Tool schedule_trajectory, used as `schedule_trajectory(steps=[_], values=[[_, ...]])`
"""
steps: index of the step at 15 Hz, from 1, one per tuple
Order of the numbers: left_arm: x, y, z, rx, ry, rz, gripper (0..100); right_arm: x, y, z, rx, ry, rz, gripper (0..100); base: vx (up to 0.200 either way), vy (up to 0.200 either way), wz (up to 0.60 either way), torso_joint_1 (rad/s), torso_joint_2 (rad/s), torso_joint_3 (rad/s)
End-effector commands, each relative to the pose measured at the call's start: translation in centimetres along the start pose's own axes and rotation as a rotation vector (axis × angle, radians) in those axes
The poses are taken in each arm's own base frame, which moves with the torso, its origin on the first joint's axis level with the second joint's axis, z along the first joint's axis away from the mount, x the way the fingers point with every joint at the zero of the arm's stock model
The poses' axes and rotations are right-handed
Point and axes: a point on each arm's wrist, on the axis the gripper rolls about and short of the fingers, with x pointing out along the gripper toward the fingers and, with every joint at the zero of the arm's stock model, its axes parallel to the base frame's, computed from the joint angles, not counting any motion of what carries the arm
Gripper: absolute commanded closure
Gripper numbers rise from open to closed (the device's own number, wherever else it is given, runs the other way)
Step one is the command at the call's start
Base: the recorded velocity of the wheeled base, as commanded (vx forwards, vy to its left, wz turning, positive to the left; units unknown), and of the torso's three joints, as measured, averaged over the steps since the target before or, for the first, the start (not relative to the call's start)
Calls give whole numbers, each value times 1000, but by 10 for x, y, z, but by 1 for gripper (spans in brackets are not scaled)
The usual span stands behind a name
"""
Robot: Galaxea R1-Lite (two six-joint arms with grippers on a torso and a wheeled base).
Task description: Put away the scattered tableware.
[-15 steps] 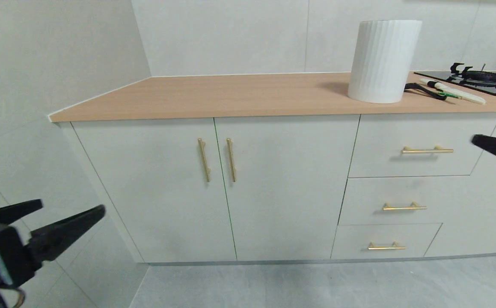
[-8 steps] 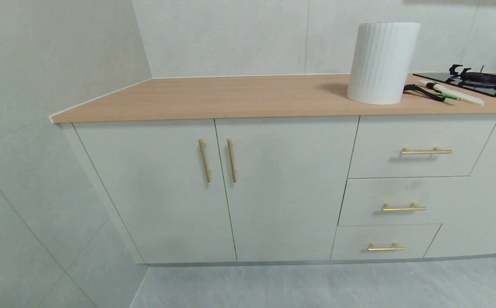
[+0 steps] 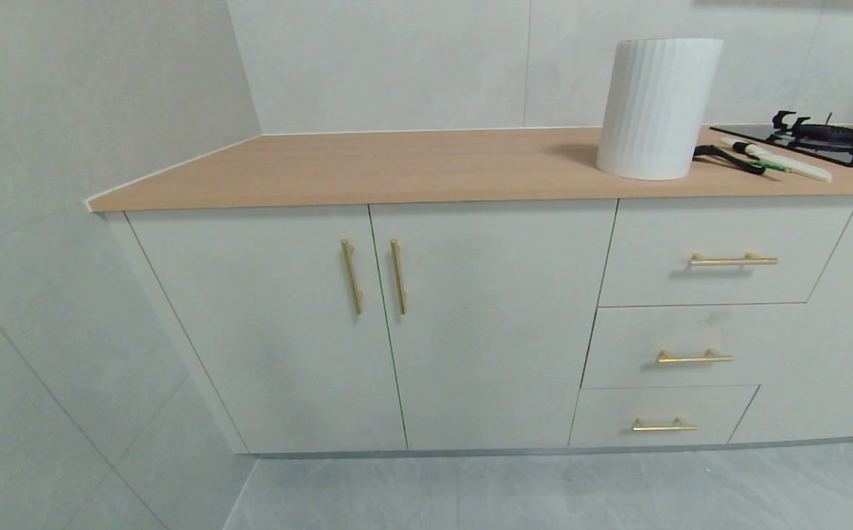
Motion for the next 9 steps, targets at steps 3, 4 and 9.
schedule_trajectory(steps=[3,4,9], values=[[12,-9,-46,21,77,-32,0,25,15,-65,6,21,168,0,0,0,0,0,0,0],[25,-13,-66,16,51,-76,0,25,16,-67,12,37,230,0,0,0,0,0,0,0],[38,-19,-90,13,-19,-160,0,24,17,-77,5,138,247,0,0,0,0,0,0,0]])
